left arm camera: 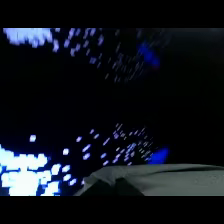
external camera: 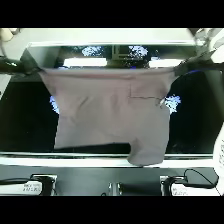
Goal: Fold the shirts.
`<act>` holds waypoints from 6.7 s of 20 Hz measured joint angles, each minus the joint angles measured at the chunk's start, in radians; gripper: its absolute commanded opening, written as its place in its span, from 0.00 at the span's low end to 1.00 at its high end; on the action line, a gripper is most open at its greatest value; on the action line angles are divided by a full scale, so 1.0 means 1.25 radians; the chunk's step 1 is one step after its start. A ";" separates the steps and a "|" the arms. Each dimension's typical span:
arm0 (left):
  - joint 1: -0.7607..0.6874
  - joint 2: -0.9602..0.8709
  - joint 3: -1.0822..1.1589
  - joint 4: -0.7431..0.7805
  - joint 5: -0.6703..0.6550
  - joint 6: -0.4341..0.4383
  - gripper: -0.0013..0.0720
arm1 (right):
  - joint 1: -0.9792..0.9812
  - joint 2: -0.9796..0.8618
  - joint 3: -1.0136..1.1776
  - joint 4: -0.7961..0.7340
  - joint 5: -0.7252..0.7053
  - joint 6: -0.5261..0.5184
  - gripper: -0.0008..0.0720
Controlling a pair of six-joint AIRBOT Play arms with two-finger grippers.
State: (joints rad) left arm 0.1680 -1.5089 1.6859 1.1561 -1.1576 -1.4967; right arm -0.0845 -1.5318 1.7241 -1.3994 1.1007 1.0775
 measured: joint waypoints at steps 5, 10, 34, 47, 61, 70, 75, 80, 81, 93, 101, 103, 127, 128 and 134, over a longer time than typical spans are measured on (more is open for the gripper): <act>-0.002 -0.149 0.001 -0.005 0.083 0.003 0.05 | 0.007 -0.146 0.000 0.002 -0.102 0.037 0.04; 0.000 -0.217 0.002 -0.005 0.136 0.013 0.06 | 0.008 -0.197 0.000 0.000 -0.154 0.016 0.04; 0.006 -0.280 0.014 0.091 -0.284 0.027 0.73 | -0.007 -0.252 -0.016 -0.049 0.284 -0.025 0.71; 0.066 0.024 -0.534 0.112 -0.190 0.049 0.64 | -0.107 0.044 -0.410 -0.096 0.312 -0.041 0.59; -0.009 0.056 -0.607 0.061 -0.067 0.016 0.05 | -0.108 0.109 -0.538 -0.032 0.268 -0.077 0.71; -0.016 0.057 -0.607 0.060 -0.070 0.013 0.05 | -0.108 0.128 -0.702 0.134 0.196 -0.125 0.68; -0.016 0.057 -0.607 0.060 -0.072 0.013 0.05 | -0.109 0.130 -0.750 0.190 0.157 -0.121 0.48; -0.016 0.059 -0.604 0.060 -0.071 0.013 0.05 | -0.108 0.130 -0.761 0.201 0.123 -0.117 0.04; -0.016 0.064 -0.597 0.060 -0.070 0.016 0.05 | -0.108 0.134 -0.751 0.204 0.126 -0.117 0.04; -0.006 0.017 -0.304 0.058 -0.073 -0.002 0.05 | -0.108 0.037 -0.326 0.294 0.037 -0.107 0.04; -0.006 -0.208 -0.027 -0.026 -0.049 -0.067 0.05 | -0.100 -0.145 -0.161 0.370 -0.136 -0.089 0.04; -0.006 -0.251 0.004 -0.045 -0.037 -0.083 0.05 | -0.086 -0.179 -0.154 0.382 -0.179 -0.097 0.04; -0.151 -0.122 0.081 -0.127 -0.128 -0.035 0.92 | -0.113 -0.285 -0.142 0.334 0.011 -0.072 0.85; -0.168 -0.120 0.081 -0.126 -0.127 -0.033 0.92 | -0.109 -0.291 -0.142 0.340 0.006 -0.067 0.57; -0.305 -0.165 0.081 -0.127 -0.054 -0.016 0.19 | -0.102 -0.277 -0.144 0.328 0.047 -0.055 0.04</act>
State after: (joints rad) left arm -0.2131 -1.7153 1.7878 0.9977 -1.2251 -1.5169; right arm -0.2115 -1.8778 1.5444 -0.9897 1.1591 1.0088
